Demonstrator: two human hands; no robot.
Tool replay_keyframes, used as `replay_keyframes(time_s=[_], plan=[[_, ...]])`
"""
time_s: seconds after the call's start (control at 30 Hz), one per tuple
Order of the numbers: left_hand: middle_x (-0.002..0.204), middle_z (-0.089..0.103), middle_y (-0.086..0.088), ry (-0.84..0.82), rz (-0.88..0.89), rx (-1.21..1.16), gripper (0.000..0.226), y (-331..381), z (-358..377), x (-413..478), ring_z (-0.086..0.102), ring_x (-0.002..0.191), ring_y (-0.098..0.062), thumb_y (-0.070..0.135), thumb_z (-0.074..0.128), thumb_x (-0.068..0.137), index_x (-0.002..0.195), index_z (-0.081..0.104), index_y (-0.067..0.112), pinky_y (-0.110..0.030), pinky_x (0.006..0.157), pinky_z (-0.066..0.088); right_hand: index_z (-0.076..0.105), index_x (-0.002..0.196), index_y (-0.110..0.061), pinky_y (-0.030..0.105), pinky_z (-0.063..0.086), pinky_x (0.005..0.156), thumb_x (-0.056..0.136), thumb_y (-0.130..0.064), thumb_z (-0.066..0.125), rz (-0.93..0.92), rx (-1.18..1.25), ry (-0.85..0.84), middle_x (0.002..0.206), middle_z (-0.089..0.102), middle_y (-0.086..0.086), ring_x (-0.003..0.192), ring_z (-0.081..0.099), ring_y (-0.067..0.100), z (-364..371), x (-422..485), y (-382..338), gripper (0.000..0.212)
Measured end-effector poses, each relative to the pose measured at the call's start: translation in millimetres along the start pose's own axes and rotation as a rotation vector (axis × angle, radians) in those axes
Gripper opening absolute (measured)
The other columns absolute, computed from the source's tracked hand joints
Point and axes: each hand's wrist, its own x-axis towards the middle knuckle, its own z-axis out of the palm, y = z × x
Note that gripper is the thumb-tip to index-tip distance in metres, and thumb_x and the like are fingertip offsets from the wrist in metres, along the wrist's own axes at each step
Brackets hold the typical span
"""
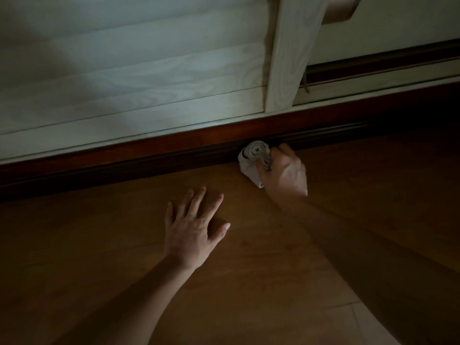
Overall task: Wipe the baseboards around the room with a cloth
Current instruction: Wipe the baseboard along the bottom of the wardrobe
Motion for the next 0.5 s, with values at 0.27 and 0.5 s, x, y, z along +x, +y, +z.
replay_keyframes(time_s=[0.27, 0.5], plan=[[0.165, 0.024, 0.002, 0.019, 0.007, -0.01, 0.072, -1, 5, -1, 0.021, 0.152, -0.027, 0.08, 0.018, 0.09, 0.154, 0.024, 0.047, -0.063, 0.118, 0.019, 0.067, 0.098, 0.0, 0.036, 0.046, 0.072, 0.091, -0.03, 0.063, 0.249, -0.036, 0.114, 0.104, 0.061, 0.02, 0.091, 0.061, 0.037, -29, 8, 56, 0.031], [0.164, 0.027, 0.001, 0.029, 0.002, -0.004, 0.071, 0, 8, -2, 0.023, 0.151, -0.028, 0.08, 0.017, 0.091, 0.154, 0.025, 0.047, -0.065, 0.117, 0.021, 0.065, 0.088, 0.001, 0.031, 0.04, 0.065, 0.091, -0.027, 0.066, 0.177, -0.013, 0.068, 0.099, 0.061, 0.02, 0.085, 0.059, 0.033, -30, 8, 50, 0.028]])
